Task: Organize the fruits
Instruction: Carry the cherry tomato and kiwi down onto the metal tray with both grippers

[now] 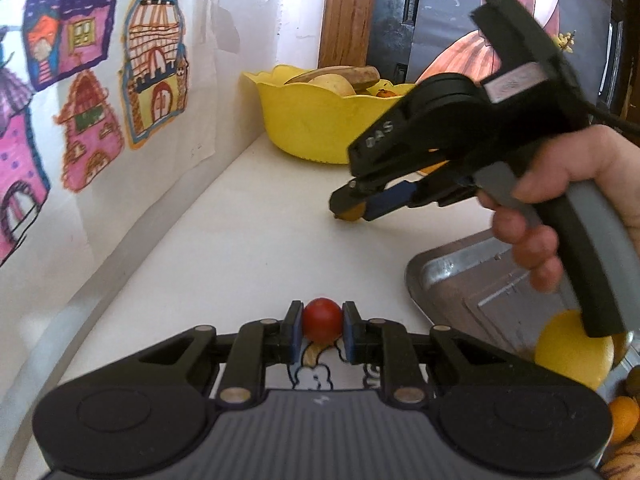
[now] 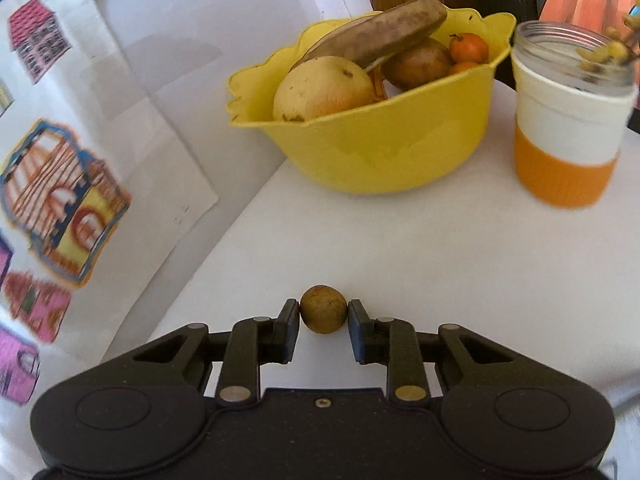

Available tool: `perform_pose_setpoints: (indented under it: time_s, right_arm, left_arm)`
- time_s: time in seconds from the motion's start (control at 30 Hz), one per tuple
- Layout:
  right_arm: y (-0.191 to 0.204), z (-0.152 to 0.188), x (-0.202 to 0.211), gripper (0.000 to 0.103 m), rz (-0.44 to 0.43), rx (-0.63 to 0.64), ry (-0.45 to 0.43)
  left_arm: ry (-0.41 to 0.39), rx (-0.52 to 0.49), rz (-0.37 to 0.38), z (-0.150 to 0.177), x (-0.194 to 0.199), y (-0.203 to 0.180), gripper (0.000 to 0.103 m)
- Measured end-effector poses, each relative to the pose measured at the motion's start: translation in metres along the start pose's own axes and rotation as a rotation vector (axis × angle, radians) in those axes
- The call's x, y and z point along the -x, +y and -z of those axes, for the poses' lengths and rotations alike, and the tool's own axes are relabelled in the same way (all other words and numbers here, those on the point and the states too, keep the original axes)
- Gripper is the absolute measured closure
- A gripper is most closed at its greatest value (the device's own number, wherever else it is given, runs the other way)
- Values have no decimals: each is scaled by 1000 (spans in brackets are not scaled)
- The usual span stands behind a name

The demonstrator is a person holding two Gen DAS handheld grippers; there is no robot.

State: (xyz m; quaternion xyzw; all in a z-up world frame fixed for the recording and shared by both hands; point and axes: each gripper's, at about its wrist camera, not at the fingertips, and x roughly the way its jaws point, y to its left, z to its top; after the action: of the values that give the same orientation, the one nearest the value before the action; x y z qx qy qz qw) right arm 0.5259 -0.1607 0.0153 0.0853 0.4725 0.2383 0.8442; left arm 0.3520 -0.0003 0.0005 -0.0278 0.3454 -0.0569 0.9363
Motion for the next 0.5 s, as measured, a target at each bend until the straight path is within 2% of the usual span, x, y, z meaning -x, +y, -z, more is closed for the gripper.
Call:
perform_pose_setpoints:
  time_s: [0.3,0.5]
  right_arm:
    - [5,29,52,75,-49,37,-12]
    - [5,58,105,75,-61,101,-76]
  left_arm:
    - [-7,13,-8,8,33,-10,81]
    - [-48,25,18,6,51,-25,81]
